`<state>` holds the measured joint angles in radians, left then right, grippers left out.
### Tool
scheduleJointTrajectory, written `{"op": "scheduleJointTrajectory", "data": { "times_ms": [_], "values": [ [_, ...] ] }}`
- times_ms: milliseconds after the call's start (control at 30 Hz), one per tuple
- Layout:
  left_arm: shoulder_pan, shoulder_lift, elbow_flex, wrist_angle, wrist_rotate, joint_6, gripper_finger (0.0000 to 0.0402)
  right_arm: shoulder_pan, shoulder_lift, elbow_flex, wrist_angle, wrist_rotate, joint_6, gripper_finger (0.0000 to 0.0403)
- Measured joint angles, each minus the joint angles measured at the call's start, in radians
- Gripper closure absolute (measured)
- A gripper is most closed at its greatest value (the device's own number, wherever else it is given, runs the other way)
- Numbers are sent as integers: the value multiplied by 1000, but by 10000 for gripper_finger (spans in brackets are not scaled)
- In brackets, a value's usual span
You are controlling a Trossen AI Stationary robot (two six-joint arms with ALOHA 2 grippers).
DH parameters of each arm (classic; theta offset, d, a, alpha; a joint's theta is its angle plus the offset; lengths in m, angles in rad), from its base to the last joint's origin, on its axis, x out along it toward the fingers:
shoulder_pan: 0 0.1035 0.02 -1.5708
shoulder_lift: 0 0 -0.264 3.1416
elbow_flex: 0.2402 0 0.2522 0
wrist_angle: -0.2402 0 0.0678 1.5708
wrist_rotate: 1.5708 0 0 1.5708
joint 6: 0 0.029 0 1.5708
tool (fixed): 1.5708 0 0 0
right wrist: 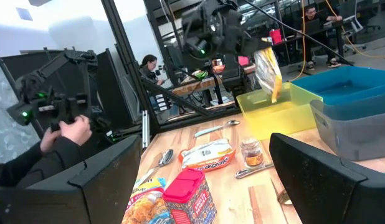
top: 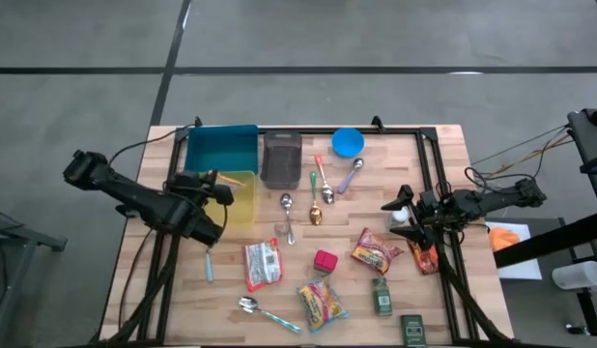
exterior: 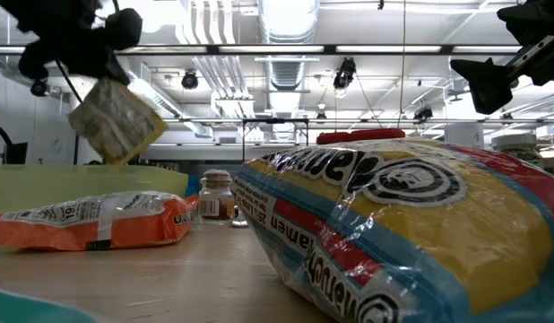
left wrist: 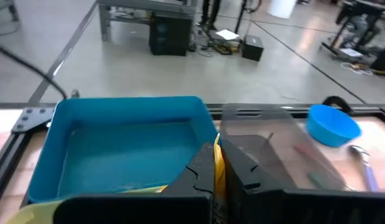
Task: Pick & Place Food Item
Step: Put the yellow noodle pack into the yellow bin
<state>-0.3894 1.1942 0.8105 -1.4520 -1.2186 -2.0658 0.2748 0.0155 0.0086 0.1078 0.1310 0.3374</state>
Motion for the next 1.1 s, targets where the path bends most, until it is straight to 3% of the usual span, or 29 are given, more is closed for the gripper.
{"op": "scheduleJointTrajectory", "data": {
  "times_ms": [367, 733, 1100],
  "values": [
    [40, 0, -216, 287, -96, -53, 401, 0, 0, 0, 0, 0, 0, 52],
    [68, 0, -391, 710, -107, 144, 397, 0, 0, 0, 0, 0, 0, 52],
    [68, 0, -404, 775, -101, 210, 302, 0, 0, 0, 0, 0, 0, 52]
  ]
}}
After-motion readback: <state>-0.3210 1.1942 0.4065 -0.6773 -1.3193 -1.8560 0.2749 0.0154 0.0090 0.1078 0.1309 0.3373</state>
